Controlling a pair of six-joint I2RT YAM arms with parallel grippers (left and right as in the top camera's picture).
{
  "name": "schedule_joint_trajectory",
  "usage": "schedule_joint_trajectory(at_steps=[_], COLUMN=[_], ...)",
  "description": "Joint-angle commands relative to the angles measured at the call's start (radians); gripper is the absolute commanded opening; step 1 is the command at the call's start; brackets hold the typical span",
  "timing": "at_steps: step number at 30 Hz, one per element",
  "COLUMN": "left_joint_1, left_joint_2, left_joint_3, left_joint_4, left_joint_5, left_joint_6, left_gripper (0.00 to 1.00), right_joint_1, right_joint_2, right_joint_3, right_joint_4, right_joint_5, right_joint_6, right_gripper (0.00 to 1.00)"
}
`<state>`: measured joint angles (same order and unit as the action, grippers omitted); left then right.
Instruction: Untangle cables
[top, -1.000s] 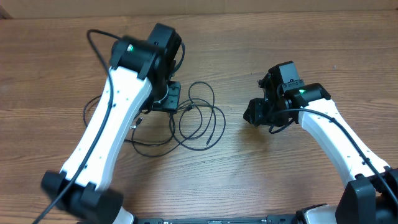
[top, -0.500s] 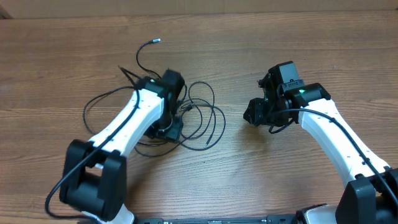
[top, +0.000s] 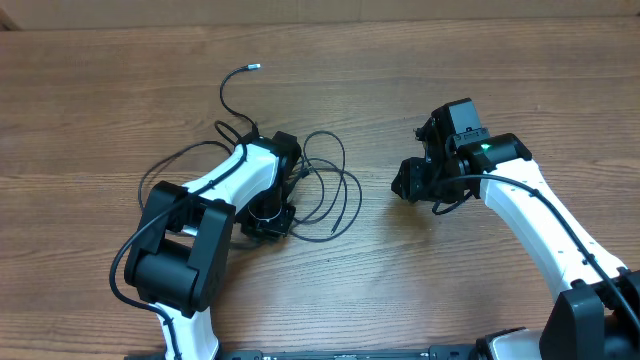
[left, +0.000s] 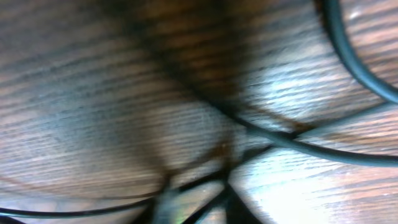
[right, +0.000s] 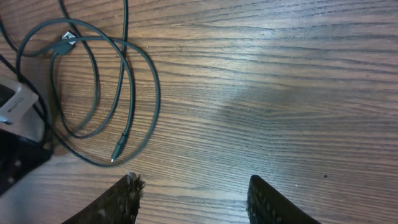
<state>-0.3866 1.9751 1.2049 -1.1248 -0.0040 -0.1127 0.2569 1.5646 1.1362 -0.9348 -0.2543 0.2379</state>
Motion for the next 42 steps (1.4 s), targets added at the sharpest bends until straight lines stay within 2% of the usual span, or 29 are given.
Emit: schedule_joint_trajectory(at_steps=[1,8,16,25,32,37,42], left_joint_1=[0.000,0.001,0.002,0.002,0.003,0.003,0.003], left_joint_2=[0.040,-0.074,-0.230,-0.287,-0.304,-0.311,-0.311], left_joint_3=[-0.004,0.093,0.405,0.842,1.178,1.305,1.319], left_joint_4=[0.013,-0.017,-0.176,-0.230,-0.234,-0.235,-0.237], left_joint_5=[0.009,0.047,0.063,0.398,0.474,0.507,0.536], left_joint_6=[-0.010,-0.021,0.032,0.137,0.139,0.131,0.132], left_gripper=[0.04,0.04,0.04,0.04,0.04,0.04,0.04], right_joint_1=[0.000,0.000,0.000,0.000,0.000,0.000,0.000], right_joint_2=[0.003,0.003,0.003,0.003,0.003,0.003,0.003], right_joint_3=[0.015,0.015,0.015,0.015,0.015,0.015,0.015], right_joint_4=[0.004,0.002,0.002,0.000,0.000,0.002,0.001], right_joint_5=[0.011,0.011,0.011,0.011,0.011,0.011,0.011], right_joint_6=[-0.004,-0.004,-0.003,-0.004,-0.004,-0.004,-0.004], right_gripper=[0.54,0.53,0.54,0.53,0.53,0.54,0.53])
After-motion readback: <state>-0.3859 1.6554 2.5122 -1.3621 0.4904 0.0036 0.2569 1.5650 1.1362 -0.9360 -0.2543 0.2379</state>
